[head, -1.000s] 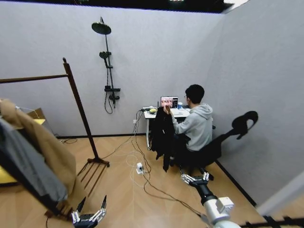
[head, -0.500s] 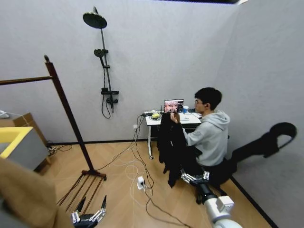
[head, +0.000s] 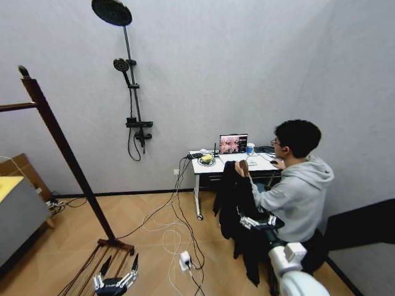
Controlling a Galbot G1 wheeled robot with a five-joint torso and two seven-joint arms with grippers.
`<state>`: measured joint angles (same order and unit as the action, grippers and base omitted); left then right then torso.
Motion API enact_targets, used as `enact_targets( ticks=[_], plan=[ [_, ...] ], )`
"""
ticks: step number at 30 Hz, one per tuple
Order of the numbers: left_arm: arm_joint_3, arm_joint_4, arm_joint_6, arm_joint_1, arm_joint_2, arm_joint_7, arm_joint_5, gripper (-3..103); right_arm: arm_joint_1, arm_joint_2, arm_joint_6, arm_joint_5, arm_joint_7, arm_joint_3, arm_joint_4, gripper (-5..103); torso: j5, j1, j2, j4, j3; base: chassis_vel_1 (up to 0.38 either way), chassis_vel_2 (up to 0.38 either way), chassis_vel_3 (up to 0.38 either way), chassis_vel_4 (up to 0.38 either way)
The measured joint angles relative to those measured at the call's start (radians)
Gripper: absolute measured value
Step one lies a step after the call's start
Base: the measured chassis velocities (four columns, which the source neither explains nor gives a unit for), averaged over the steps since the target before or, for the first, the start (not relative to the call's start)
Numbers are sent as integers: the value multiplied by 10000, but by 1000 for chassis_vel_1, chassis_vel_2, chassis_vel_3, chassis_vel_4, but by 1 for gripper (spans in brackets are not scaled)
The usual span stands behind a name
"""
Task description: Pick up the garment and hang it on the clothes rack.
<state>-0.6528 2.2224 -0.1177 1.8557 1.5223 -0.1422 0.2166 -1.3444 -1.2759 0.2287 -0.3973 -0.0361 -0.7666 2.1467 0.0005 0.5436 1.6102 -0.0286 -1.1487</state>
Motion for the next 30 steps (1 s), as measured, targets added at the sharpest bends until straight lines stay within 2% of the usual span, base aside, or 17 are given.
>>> enact_targets(
  ticks=[5, 7, 10, 13, 15, 25, 30],
  plan=[
    [-1, 0, 0, 3, 0, -1, 0, 100, 1325, 1017, 653, -892, 592, 203, -398, 100, -2, -13, 9, 3, 5, 74, -68, -73, 54],
    [-2, 0, 0, 3, 0, 0, 0, 100, 1594, 1184, 724, -987, 672, 267, -531, 100, -5, -13, 9, 6, 4, 37, -59, -60, 49],
    [-1, 0, 0, 1, 0, 0, 0, 100, 2810, 1967, 879, -1172, 990, 813, -1496, 100, -4, -3, 4, 4, 1, 10, -37, -24, 9],
    [-1, 0, 0, 0, -1, 0, 0, 100, 3096, 2115, 933, -1211, 1088, 1016, -1762, 100, -4, 2, 3, 5, 0, 0, 0, 0, 0],
    [-1, 0, 0, 0, 0, 0, 0, 100, 3891, 2370, 982, -1238, 1324, 1612, -2515, 100, -3, 6, 0, 3, -1, 0, 0, 0, 0],
    [-2, 0, 0, 0, 0, 0, 0, 100, 5542, 2351, 596, -1213, 1302, 2858, -3767, 100, -5, 2, 1, 4, 0, 0, 0, 0, 0],
    [-1, 0, 0, 0, 0, 0, 0, 100, 6347, 2247, 648, -1202, 1757, 3303, -4356, 100, -5, 3, 1, 5, 0, 0, 0, 0, 0]
  ],
)
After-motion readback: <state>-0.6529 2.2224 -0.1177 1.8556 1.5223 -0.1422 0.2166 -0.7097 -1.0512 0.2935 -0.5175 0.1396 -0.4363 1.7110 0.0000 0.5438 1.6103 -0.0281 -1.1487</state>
